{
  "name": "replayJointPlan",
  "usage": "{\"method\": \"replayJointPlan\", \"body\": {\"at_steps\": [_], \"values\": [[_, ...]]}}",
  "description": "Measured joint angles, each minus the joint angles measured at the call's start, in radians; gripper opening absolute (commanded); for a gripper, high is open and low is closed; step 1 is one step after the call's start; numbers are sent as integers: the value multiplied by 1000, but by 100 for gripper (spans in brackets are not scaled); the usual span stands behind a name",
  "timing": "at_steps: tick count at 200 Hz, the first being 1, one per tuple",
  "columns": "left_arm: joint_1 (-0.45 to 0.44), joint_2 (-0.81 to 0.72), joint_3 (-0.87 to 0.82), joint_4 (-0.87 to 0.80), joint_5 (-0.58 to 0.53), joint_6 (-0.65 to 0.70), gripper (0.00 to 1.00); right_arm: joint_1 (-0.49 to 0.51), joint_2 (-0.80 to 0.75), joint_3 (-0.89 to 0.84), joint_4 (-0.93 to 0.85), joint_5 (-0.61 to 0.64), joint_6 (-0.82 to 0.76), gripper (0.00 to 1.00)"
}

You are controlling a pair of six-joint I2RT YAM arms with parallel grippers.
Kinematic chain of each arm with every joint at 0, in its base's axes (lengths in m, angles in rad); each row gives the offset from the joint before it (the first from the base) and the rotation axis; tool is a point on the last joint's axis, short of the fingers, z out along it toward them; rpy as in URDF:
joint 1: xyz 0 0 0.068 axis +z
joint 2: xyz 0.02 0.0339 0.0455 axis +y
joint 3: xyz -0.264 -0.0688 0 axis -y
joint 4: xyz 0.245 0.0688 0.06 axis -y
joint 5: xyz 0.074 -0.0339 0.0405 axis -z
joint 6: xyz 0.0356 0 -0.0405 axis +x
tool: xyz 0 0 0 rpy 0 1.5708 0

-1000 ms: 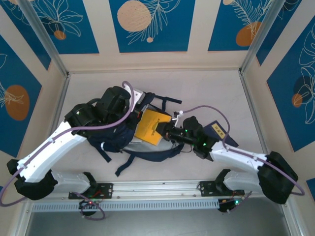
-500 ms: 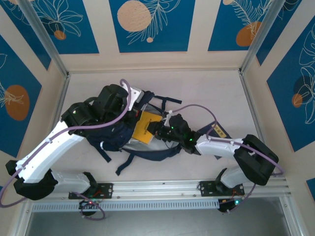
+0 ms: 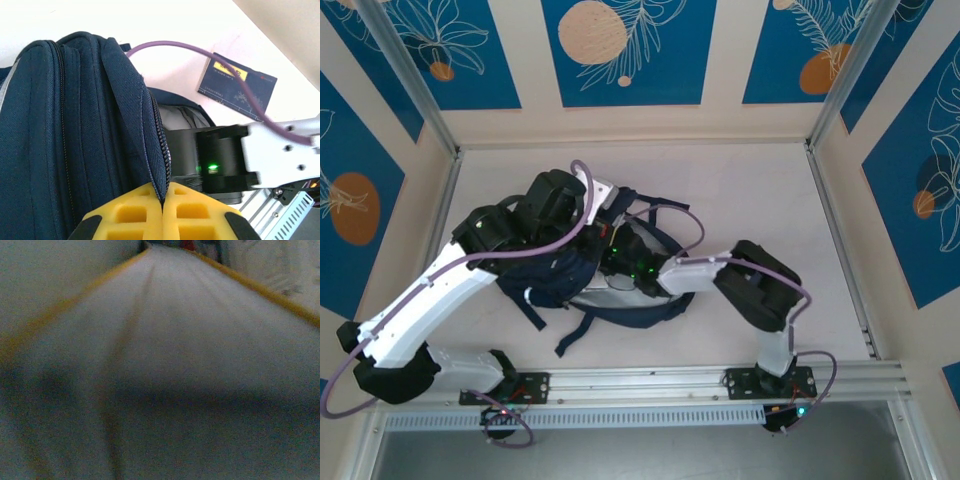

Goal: Pack the student bag
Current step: Close the student bag at the top-center of the table, then move the student bag to the middle-left of the table.

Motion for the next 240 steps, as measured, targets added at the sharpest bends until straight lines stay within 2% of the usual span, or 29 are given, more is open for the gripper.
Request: {"method": "replayJointPlan", "body": {"at_steps": [33,73,106,149,172,240], "values": [[0,14,4,15,29,-13,0,-2,106,143,-31,9,-6,22],[5,21,4,40,31,-24,0,-6,126,248,-169,7,-44,45],[11,21,4,45,32,-31,0,-8,79,209,-215,5,-85,59],[35,3,3,57,32,-32,0,1,-71,168,-395,15,-231,77],[51,-23,-5,60,32,-39,0,13,-195,78,-404,26,-277,80],[72,-51,-74,95,40,-59,0,21,-444,-178,-350,26,-304,77]]}}
